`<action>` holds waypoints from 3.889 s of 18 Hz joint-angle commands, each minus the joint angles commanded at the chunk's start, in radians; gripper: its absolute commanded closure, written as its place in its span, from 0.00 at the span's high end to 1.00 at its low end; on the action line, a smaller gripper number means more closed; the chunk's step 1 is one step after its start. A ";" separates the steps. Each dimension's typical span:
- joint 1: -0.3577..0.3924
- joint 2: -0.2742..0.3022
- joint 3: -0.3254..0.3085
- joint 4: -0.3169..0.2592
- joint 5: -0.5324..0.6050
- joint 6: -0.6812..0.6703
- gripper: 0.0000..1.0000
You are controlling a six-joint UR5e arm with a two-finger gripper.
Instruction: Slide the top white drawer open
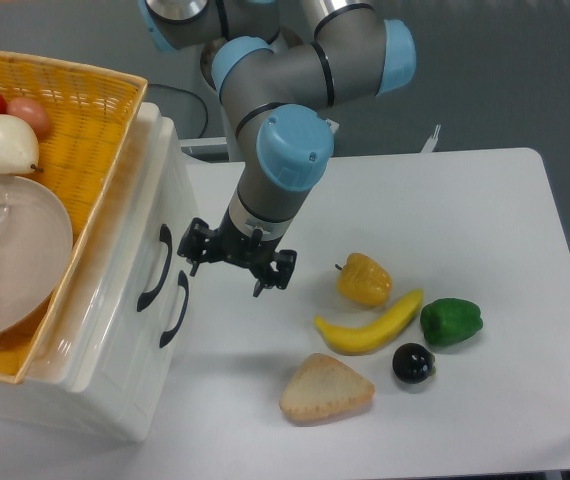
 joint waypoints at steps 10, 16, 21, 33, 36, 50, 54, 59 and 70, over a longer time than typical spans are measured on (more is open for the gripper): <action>0.000 0.000 0.021 -0.045 -0.031 -0.014 1.00; 0.002 0.000 0.020 -0.048 -0.057 -0.029 1.00; -0.005 0.000 0.017 -0.051 -0.072 -0.060 1.00; -0.009 -0.002 0.014 -0.068 -0.078 -0.067 1.00; -0.009 -0.002 0.014 -0.068 -0.078 -0.074 1.00; -0.015 -0.005 0.011 -0.084 -0.083 -0.104 1.00; -0.020 -0.006 0.011 -0.089 -0.083 -0.103 1.00; -0.020 -0.006 0.011 -0.091 -0.083 -0.103 1.00; -0.032 -0.009 0.011 -0.091 -0.083 -0.101 1.00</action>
